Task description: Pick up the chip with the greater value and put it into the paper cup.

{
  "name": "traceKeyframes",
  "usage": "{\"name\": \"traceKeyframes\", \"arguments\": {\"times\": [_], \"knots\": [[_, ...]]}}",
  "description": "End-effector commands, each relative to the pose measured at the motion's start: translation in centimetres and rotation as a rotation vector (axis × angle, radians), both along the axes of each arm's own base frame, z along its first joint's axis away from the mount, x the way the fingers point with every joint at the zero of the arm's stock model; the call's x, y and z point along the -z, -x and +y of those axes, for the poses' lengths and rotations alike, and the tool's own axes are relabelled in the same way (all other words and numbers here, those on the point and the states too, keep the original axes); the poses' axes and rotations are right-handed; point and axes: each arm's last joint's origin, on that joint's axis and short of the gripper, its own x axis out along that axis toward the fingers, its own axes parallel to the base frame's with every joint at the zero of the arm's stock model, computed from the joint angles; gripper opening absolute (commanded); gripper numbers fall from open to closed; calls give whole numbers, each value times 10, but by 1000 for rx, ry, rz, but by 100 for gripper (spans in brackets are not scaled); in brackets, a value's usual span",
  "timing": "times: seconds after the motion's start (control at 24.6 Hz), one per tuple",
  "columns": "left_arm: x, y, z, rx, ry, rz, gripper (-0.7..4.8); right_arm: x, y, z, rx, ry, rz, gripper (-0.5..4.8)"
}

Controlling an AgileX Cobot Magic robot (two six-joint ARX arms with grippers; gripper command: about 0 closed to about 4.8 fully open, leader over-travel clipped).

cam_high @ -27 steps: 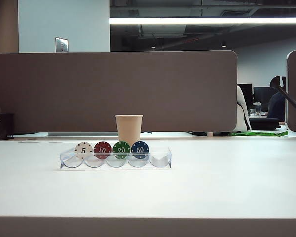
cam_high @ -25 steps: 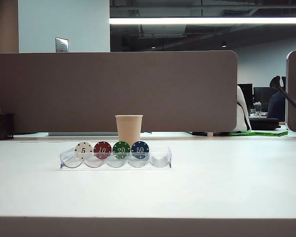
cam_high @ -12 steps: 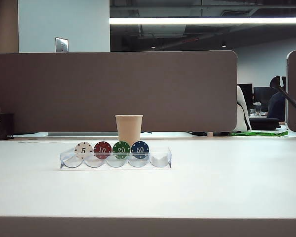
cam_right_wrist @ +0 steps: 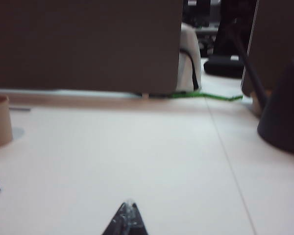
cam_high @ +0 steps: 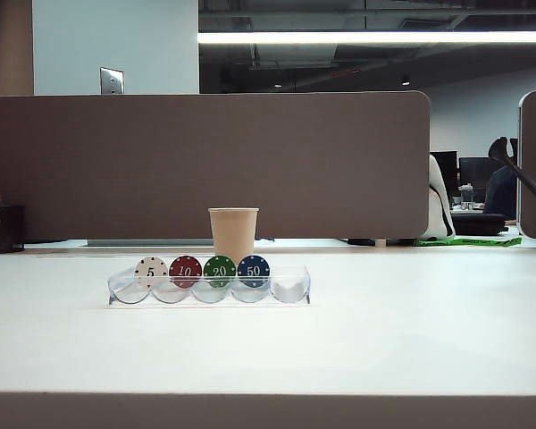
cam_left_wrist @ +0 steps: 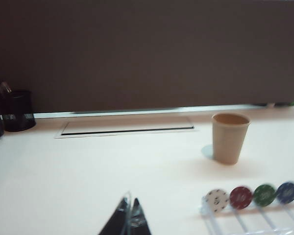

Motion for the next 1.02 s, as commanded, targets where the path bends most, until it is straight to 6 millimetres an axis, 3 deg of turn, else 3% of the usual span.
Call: {"name": "traceKeyframes", "arguments": {"times": [0.04, 0.2, 0.45, 0.61, 0.85, 1.02], "knots": [[-12, 4, 0, 13, 72, 37, -6, -32, 10, 0, -12, 31, -91, -1], [-30, 12, 1, 13, 67, 53, -6, -70, 24, 0, 5, 99, -135, -1], [-50, 15, -1, 68, 60, 89, -6, -94, 15, 3, -118, 106, 9, -1], [-65, 0, -5, 191, 38, 187, -6, -106, -20, 10, -319, 89, 179, -1], [-75, -23, -12, 250, 13, 295, -6, -106, -59, 17, -382, 77, 312, -1], [-81, -48, -28, 333, -73, 361, -6, -100, -94, 39, -410, 129, 413, -1]]}}
